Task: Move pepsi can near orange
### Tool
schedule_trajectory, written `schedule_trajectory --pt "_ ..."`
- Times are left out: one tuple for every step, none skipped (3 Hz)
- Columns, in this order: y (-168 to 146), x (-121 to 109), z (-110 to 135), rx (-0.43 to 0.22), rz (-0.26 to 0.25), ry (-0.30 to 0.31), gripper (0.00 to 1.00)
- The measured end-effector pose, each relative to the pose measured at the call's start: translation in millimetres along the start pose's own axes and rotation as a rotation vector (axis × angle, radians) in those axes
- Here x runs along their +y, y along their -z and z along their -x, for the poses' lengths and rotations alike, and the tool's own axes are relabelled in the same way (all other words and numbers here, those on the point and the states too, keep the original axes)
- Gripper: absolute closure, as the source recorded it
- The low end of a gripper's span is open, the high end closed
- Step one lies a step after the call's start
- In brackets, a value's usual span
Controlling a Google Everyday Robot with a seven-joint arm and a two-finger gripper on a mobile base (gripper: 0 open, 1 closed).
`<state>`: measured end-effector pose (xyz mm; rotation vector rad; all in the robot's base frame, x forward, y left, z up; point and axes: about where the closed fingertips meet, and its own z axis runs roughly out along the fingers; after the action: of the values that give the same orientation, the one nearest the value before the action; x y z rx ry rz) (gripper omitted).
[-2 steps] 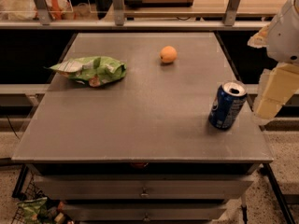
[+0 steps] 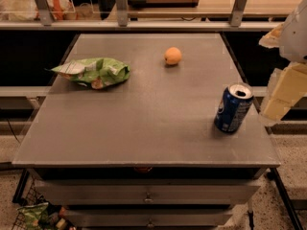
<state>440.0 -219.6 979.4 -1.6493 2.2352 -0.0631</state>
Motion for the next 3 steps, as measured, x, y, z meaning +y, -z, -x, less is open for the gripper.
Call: schedule_trajectory --pt "-3.8 -6.2 -12.2 -0.105 -0.014 -0.120 0.00" --pt "-15.0 -9.9 -17.4 -0.290 -0.012 -0.243 0.00" --pt "-34.3 -3.7 -14.5 -0.446 0.025 -0.316 0.00"
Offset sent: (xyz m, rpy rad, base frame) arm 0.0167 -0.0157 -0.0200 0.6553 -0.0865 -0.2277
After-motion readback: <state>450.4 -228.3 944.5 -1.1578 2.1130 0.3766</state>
